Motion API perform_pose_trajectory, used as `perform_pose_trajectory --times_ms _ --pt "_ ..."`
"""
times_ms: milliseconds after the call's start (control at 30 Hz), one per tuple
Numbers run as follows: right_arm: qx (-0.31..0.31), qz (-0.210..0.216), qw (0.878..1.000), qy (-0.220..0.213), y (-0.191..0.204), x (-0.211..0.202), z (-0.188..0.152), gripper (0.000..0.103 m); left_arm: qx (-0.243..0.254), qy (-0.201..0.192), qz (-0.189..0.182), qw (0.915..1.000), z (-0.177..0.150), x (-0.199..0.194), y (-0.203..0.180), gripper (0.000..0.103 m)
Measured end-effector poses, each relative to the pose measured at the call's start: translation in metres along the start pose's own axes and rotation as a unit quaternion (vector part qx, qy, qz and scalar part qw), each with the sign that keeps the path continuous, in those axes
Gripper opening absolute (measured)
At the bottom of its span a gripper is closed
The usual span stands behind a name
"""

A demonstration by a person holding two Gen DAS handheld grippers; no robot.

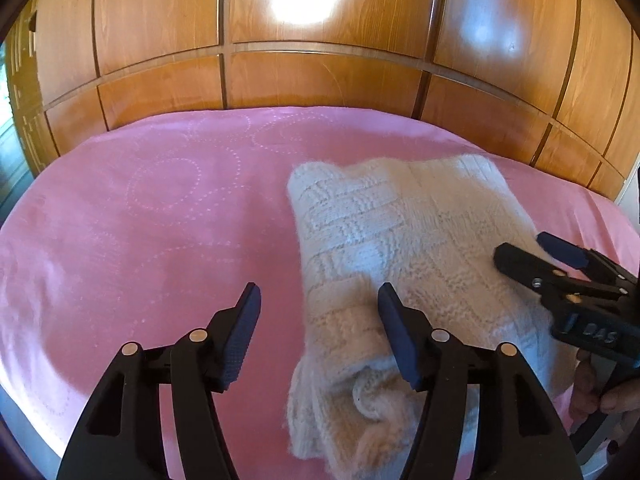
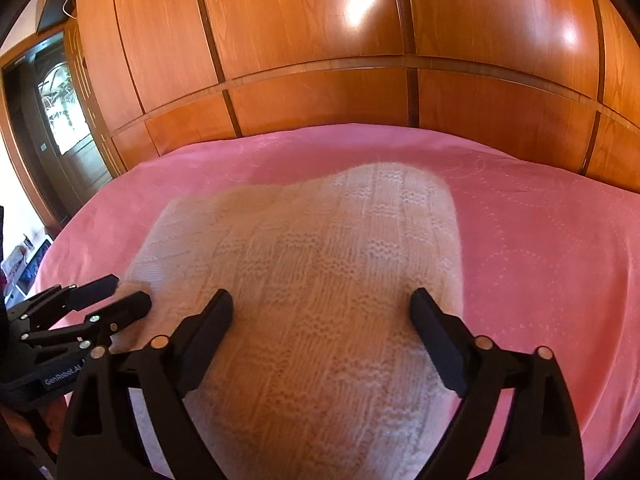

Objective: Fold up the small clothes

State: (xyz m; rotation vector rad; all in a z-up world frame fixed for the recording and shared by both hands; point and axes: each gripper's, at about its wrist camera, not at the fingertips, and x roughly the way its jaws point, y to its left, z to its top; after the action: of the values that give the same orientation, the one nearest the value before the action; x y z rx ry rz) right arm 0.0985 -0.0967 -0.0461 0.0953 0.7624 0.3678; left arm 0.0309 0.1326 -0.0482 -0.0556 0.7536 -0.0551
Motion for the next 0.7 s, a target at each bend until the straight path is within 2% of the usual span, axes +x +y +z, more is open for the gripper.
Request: perform_pose_trajectory --times_ms 67,133,367,467,600,700 --pt "0.009 0.006 1.0 0.001 -0.003 -0.005 0.0 0.098 -0.003 0.002 -0.004 1.0 -0.001 -0.002 0.002 0.061" --pt "0.023 0.013 1.0 0.004 -0.012 -0.012 0.0 0.099 -0.006 0.0 -0.004 1.0 -0.001 -0.002 0.004 0.071" --pt "0.09 0.052 0.994 0.024 -0.052 -0.02 0.002 0.1 -0.004 0.003 -0.012 0.9999 -0.003 0.0 0.006 0.071" --pt "0.113 0.075 0.99 0.034 -0.068 -0.015 0.004 0.1 -0.009 0.009 -0.021 0.9997 -0.002 0.005 0.009 0.075" --pt "0.138 0.111 0.982 0.06 -0.083 0.002 0.003 0.1 -0.027 0.023 -0.051 0.9981 0.0 0.016 0.019 0.082" --pt "0.157 0.141 0.974 0.078 -0.089 0.016 0.001 0.1 -0.059 0.042 -0.097 0.9927 0.001 0.028 0.033 0.082"
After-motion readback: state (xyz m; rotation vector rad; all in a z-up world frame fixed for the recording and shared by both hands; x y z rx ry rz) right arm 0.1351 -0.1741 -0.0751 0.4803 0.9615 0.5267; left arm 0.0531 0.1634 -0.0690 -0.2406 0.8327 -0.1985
